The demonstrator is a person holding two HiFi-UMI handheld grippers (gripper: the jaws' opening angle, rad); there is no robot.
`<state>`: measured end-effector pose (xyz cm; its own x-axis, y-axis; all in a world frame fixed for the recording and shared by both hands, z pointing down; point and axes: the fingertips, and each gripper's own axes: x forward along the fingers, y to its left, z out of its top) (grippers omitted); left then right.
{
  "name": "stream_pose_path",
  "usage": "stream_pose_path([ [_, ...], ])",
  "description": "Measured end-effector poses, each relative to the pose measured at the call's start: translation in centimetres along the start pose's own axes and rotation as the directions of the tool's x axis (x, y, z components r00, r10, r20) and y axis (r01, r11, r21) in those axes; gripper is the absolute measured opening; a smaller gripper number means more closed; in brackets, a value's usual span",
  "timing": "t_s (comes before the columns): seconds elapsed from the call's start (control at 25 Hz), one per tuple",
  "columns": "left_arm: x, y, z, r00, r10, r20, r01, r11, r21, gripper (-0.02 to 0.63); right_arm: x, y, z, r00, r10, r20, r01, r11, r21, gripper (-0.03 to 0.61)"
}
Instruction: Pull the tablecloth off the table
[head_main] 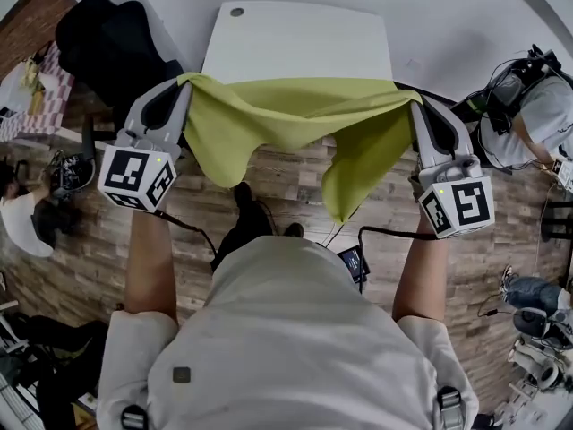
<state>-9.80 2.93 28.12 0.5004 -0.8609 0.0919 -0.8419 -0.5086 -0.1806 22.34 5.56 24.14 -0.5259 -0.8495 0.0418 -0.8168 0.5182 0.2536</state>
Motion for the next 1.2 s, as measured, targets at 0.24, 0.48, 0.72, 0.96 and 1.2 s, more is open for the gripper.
stream_pose_path([
  [0.24,-1.1,0.7,0.0,1.0,-0.002,0.014,0.002,1.0,-0.005,0.014,-0.8,1.4,1.4,1.0,-0.007,0.012,0.007,1.0,-0.012,0.023],
  [0.48,-1.1,2.3,1.2,0.998,-0.043,0.048,0.043,0.999,-0.004,0.014,-0.5,2.6,2.9,0.999,-0.05,0.007,0.051,0.998,-0.024,0.023],
  [0.72,-1.6,4.4,2.5,0.992,-0.101,0.081,0.101,0.995,0.001,0.014,-0.2,4.7,5.1,0.995,-0.103,0.008,0.103,0.994,-0.043,0.023],
  [0.96,-3.6,7.0,3.4,0.983,-0.148,0.106,0.146,0.989,0.024,0.014,1.0,7.8,6.5,0.989,-0.145,0.007,0.145,0.988,-0.052,0.023],
  [1.2,-5.8,8.8,5.2,0.974,-0.175,0.143,0.17,0.984,0.043,0.014,1.6,10.3,8.0,0.987,-0.161,0.013,0.161,0.986,-0.047,0.023],
])
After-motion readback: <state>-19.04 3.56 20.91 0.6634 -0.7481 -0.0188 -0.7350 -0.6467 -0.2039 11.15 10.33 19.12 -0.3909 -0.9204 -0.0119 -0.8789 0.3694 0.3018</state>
